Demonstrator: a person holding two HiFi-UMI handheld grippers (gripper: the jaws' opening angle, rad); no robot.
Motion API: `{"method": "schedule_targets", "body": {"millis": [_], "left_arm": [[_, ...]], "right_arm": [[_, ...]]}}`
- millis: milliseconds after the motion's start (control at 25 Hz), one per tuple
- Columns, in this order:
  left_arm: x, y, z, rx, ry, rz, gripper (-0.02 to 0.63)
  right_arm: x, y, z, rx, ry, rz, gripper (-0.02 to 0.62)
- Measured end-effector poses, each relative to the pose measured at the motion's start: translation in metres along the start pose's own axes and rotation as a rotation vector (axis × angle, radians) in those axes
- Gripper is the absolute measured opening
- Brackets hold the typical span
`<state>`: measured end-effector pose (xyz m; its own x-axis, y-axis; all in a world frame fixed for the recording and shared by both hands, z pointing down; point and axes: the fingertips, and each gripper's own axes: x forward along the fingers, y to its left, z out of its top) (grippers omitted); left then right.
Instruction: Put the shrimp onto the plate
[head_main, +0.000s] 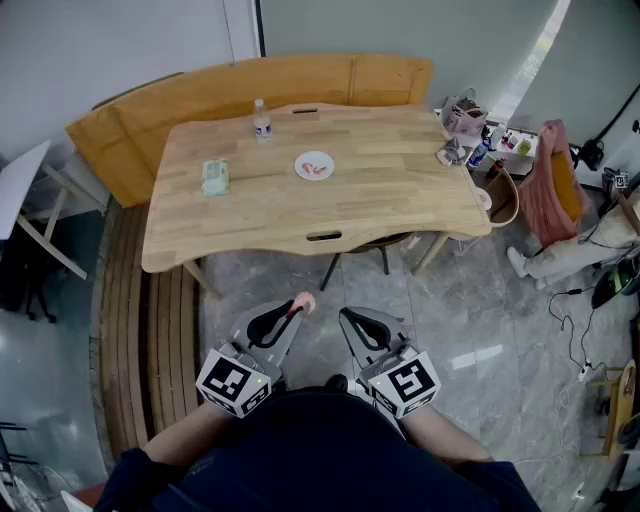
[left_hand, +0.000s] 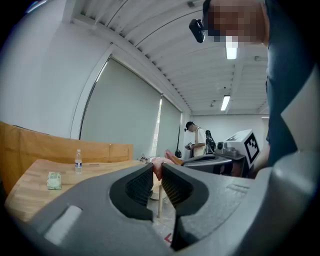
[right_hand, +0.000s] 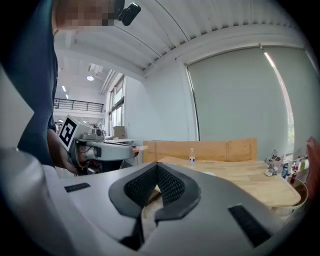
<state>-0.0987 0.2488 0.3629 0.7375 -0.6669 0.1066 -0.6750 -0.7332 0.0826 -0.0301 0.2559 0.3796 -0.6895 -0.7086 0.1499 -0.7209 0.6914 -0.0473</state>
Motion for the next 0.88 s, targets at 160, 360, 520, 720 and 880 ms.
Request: {"method": "schedule_targets", "body": {"millis": [160,360,520,720,880], "left_arm": [[0.001,0.003,-0.001,0.004,-0.002,0.001,0.052],[0.003,0.003,-0.002,0.000,0.000,0.001,0.052],[0.004,0.004,-0.002,-0.003,-0.001,0.004,0.052],[0.005,0.007,-0.005,-0.002,0.004,0.014,0.052],[0.011,0.009,-0.007,-0.005,0.007,0.032,0.052]], "right_arm": [[0.003,-0.002,-0.004,0.004,0.002,-0.005,0.009],[0.004,-0.004,-0.004,0.008,0.004,-0.003,0.009],[0.005,-0.004,-0.004,0.008,0.002,0.005,0.009],[0.005,-0.009,-0.003,0.018,-0.024,-0.003,0.009],[0.004,-0.017,-0.005,0.019,-0.030,0.003,0.011]]}}
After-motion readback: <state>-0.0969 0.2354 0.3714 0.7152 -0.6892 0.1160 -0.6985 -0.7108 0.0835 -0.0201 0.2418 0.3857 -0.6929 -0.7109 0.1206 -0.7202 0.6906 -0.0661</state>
